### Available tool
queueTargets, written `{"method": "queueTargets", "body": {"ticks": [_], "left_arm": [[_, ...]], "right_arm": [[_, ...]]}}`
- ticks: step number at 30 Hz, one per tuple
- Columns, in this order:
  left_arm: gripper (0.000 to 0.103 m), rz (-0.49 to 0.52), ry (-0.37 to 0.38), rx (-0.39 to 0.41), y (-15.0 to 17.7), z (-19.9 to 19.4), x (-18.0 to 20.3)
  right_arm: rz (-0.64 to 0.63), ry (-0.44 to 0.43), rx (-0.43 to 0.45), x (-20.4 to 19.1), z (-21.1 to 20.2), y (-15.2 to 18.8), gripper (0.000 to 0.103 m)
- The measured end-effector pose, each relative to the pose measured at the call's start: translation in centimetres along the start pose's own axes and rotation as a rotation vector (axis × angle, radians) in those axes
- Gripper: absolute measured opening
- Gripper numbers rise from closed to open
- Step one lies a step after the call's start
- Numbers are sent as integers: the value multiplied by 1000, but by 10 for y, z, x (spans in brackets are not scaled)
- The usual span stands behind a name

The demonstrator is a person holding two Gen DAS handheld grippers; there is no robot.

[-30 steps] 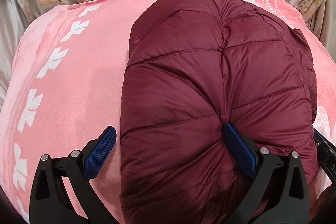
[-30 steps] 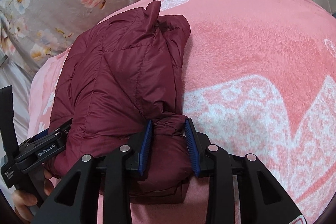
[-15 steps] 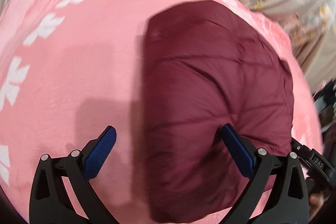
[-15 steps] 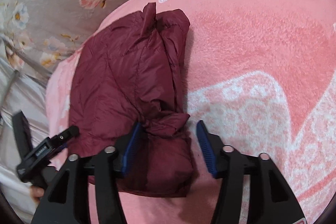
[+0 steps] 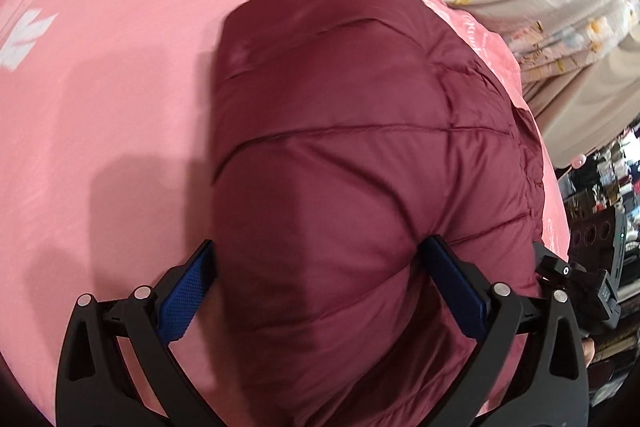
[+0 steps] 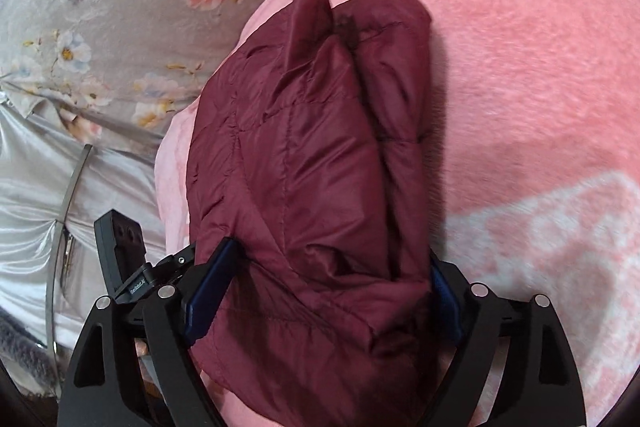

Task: Fold large clothes
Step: 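Lift the jacket bundle with both tools and flip it over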

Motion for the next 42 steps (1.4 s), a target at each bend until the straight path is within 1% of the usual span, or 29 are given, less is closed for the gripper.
{"method": "queueTargets", "body": {"ticks": [1, 2, 3, 4, 5, 6, 8, 9, 11, 13, 14, 20, 25, 27, 31, 34, 38, 42], "left_arm": [[98, 6, -1, 1, -3, 2, 2], [98, 8, -8, 3, -6, 3, 4], [98, 11, -21, 5, -7, 4, 6], [96, 16, -26, 15, -9, 3, 7], [89, 24, -49, 27, -9, 1, 10], [86, 37, -78, 39, -11, -1, 14], [73, 87, -152, 69, -11, -8, 27], [70, 126, -183, 83, -9, -15, 36], [56, 185, -211, 115, -5, -27, 50], [49, 223, -194, 142, 0, -44, 59], [47, 240, -181, 158, 3, -53, 66], [46, 331, -194, 300, 20, -109, 97], [46, 367, -177, 415, 20, -152, 118], [46, 379, -178, 471, 19, -174, 118], [46, 398, -182, 578, 19, -211, 107], [46, 388, -179, 642, 10, -232, 86], [46, 351, -177, 694, -6, -250, 47], [46, 325, -197, 725, -29, -254, 2]], "right_arm": [[-6, 2, 3, -2, 3, -1, 86], [-12, 11, 15, -6, 5, -2, 84], [-16, 13, 19, -6, 6, -2, 77], [-19, 16, 23, -9, 7, -3, 71], [-22, 16, 35, -12, 6, -2, 61], [-30, 19, 44, -15, 5, -3, 48], [-53, 45, 71, -25, 0, -1, 35], [-62, 65, 86, -31, -5, 1, 31], [-97, 114, 124, -47, -16, 5, 28], [-134, 158, 164, -64, -28, 11, 27], [-146, 169, 179, -70, -32, 13, 27], [-249, 209, 319, -125, -79, 33, 27], [-355, 255, 432, -169, -107, 46, 27], [-405, 266, 478, -191, -113, 47, 27], [-508, 276, 542, -236, -114, 40, 27], [-583, 288, 565, -266, -103, 27, 27], [-647, 276, 554, -298, -69, 3, 27], [-701, 294, 543, -313, -29, -20, 27]]}}
Point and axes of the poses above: each gripper's, at about its wrist camera, not at the fingertips, and z roughly the way its jaws point, x to its right, y to its underside, the point moved 3 cm from there along z, roughly the way its jaws point, and after that the axes turned 14 degrees about -x, right-handed, at the moved point
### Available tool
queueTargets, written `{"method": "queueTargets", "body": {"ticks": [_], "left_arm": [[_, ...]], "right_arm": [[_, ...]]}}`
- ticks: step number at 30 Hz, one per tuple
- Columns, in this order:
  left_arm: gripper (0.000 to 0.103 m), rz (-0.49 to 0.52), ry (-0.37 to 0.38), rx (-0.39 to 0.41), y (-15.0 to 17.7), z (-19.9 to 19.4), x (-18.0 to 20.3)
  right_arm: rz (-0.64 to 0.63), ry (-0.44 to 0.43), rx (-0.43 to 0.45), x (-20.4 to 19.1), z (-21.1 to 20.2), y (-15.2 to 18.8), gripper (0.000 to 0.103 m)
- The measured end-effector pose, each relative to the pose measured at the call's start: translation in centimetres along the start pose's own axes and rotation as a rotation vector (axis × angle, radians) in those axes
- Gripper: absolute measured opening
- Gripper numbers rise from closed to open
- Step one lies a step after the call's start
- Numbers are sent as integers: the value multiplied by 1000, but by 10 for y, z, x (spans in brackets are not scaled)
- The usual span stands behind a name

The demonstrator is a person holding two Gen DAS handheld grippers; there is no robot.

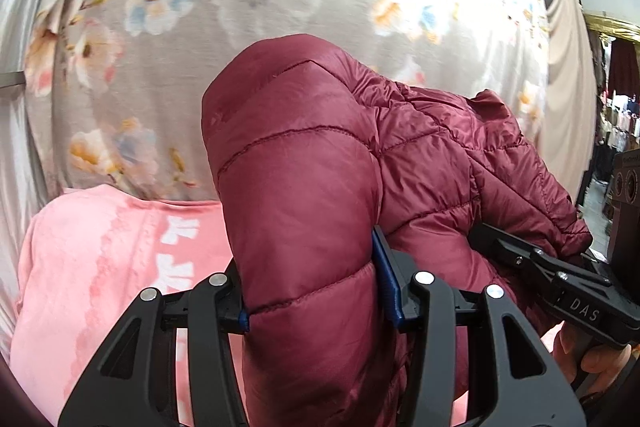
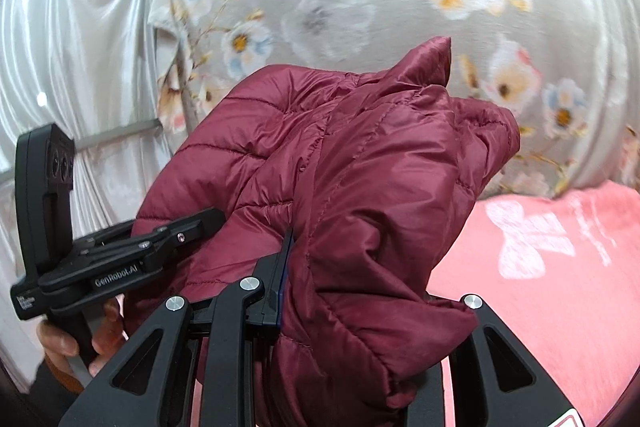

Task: Fold large clothes
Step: 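Lift the jacket bundle with both tools and flip it over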

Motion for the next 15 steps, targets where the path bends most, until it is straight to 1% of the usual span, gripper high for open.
{"method": "queueTargets", "body": {"ticks": [2, 3, 7, 11, 15], "left_arm": [[46, -9, -10, 1, 3, 8, -19], [46, -14, -19, 1, 5, 18, -31], [46, -28, -44, -23, 17, 54, -60], [46, -50, -65, -76, 37, 100, -81], [46, -60, -81, -137, 60, 143, -93]], "right_arm": [[-5, -15, -11, -3, 24, -2, 27], [-8, -24, -20, -3, 40, -2, 27], [-5, -39, -63, 0, 95, 6, 27], [32, -52, -126, 11, 148, 24, 27], [74, -50, -184, 22, 190, 45, 27]]}}
Point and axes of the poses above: each gripper's, at about its wrist camera, not at the fingertips, and z roughly the way its jaws point, x to its right, y to its underside, the point moved 3 cm from there along z, roughly the way its jaws point, and after that the axes turned 14 degrees about -x, right-handed, at the moved point
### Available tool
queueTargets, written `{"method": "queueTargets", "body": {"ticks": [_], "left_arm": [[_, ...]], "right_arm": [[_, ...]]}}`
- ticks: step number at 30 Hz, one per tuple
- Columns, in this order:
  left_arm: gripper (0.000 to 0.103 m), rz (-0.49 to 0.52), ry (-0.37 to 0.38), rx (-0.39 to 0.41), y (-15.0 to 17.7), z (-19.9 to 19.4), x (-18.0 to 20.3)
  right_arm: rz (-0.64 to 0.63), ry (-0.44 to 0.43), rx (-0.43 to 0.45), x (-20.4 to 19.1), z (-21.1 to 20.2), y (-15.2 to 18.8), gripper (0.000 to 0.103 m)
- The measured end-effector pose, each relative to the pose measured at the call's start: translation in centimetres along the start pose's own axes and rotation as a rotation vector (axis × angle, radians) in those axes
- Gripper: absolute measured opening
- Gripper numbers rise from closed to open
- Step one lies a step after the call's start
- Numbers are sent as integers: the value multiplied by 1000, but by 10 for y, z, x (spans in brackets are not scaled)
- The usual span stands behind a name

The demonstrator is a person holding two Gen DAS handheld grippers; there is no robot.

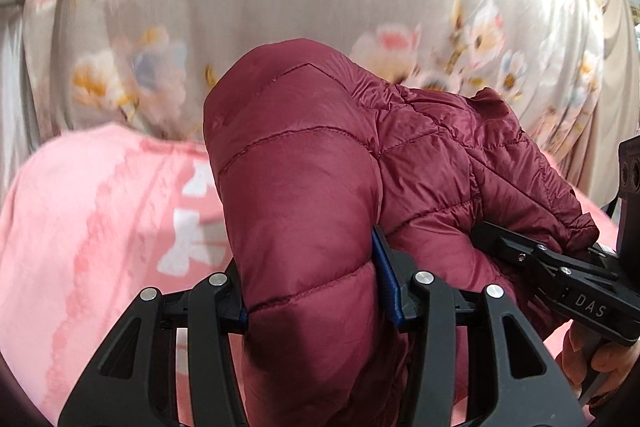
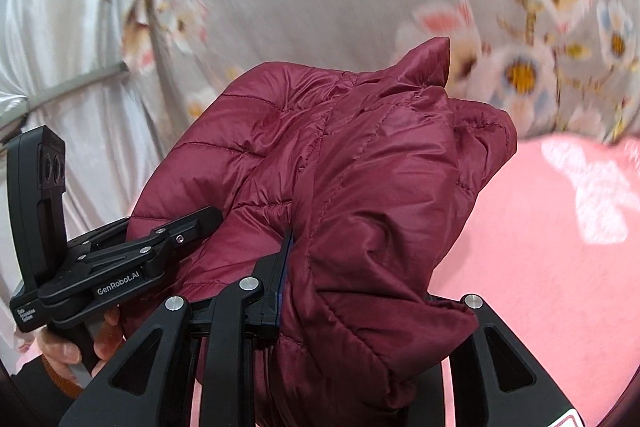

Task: Fold large clothes
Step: 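Lift the jacket bundle with both tools and flip it over, then lower the bundle onto the blanket with both tools and press it flat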

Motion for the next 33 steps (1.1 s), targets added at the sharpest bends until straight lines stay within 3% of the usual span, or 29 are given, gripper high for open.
{"method": "queueTargets", "body": {"ticks": [6, 12, 17, 21, 23, 26, 28, 31, 33], "left_arm": [[46, -12, -13, -99, 24, 52, -12], [50, 20, -95, -123, 36, 68, -13], [60, 12, -127, -162, 38, 79, -17], [77, -34, -177, -205, 41, 75, -24], [82, -62, -239, -227, 44, 60, -27], [82, -111, -267, -270, 45, 35, -31], [82, -140, -299, -306, 42, 25, -32], [82, -156, -323, -322, 34, 15, -23], [85, -153, -308, -337, 31, 14, -9]], "right_arm": [[35, 2, -94, 15, 51, 21, 27], [126, -43, -151, 36, 71, 30, 32], [209, -63, -226, 48, 81, 33, 48], [262, -24, -268, 56, 62, 41, 70], [284, -5, -275, 61, 41, 49, 71], [288, 120, -266, 65, 0, 57, 71], [255, 217, -232, 57, -19, 54, 69], [143, 267, -215, 26, -26, 42, 47], [71, 286, -234, 7, -16, 37, 27]]}}
Point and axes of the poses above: each gripper's, at about its wrist camera, not at the fingertips, and z roughly the way its jaws point, x to its right, y to its underside, the point moved 3 cm from there along z, roughly the way its jaws point, and after that the axes turned 14 degrees about -x, right-handed, at the moved point
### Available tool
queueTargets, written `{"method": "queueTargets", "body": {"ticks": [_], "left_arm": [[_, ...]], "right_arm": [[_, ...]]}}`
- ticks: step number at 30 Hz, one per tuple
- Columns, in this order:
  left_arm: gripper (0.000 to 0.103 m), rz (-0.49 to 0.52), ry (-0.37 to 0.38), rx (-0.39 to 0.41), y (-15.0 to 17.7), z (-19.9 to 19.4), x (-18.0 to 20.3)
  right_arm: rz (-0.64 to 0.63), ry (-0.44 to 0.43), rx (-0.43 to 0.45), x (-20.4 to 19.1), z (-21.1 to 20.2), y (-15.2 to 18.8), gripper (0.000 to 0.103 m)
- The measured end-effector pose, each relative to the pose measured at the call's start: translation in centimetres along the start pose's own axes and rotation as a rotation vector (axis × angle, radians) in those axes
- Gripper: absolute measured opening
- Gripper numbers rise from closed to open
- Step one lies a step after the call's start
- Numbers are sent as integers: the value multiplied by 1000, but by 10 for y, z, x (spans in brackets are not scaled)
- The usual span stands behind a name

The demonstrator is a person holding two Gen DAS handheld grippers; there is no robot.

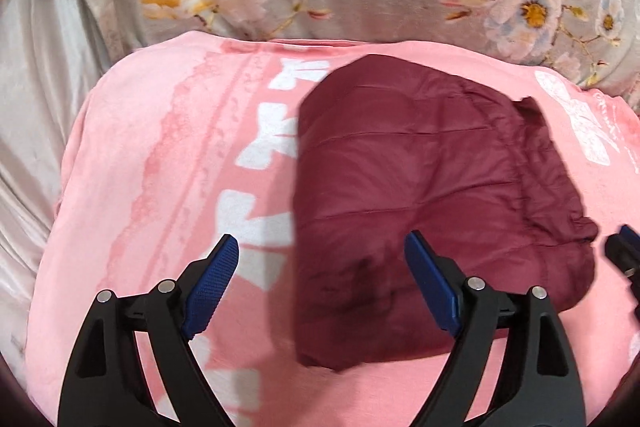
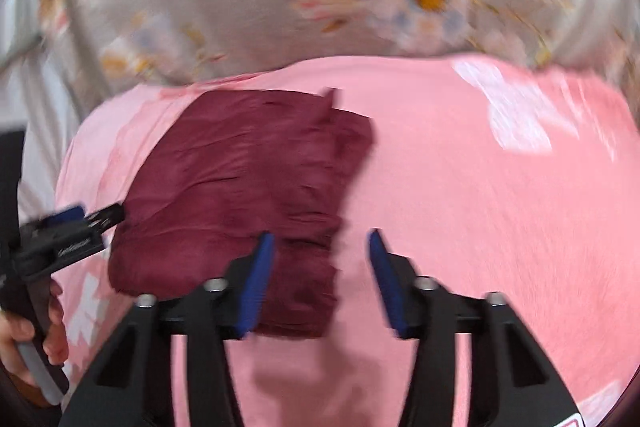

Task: Fold large clothes
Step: 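Lower the bundle onto the blanket with both tools and press it flat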

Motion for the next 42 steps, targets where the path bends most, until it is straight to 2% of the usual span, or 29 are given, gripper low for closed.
{"method": "queueTargets", "body": {"ticks": [3, 6, 9, 19, 25, 33, 42], "left_arm": [[87, 7, -46, -10, 3, 3, 15], [88, -12, -49, -61, 6, 23, 22], [90, -38, -37, -67, 11, 38, 21], [98, -65, -21, -54, 18, 60, 21], [98, -84, 16, -57, 19, 70, 18], [98, -63, -53, -7, 22, 71, 29], [98, -71, -43, -8, 22, 73, 29]], "right_arm": [[-45, 91, -30, -21, 20, -5, 15], [-25, 144, -67, -22, 42, -1, 14], [-13, 179, -78, -19, 59, 7, 13], [-26, 196, -65, -15, 85, 17, 12], [2, 142, -67, -10, 86, 18, 13], [10, 123, -68, -8, 86, 17, 13], [2, 132, -66, -9, 85, 17, 14]]}}
Point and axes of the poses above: each gripper's, at about its wrist camera, not at the fingertips, and z roughly the way its jaws point, x to its right, y to its underside, the point moved 3 cm from there along z, roughly the way its jaws point, and after that the axes turned 14 degrees about -x, right-handed, at the moved point
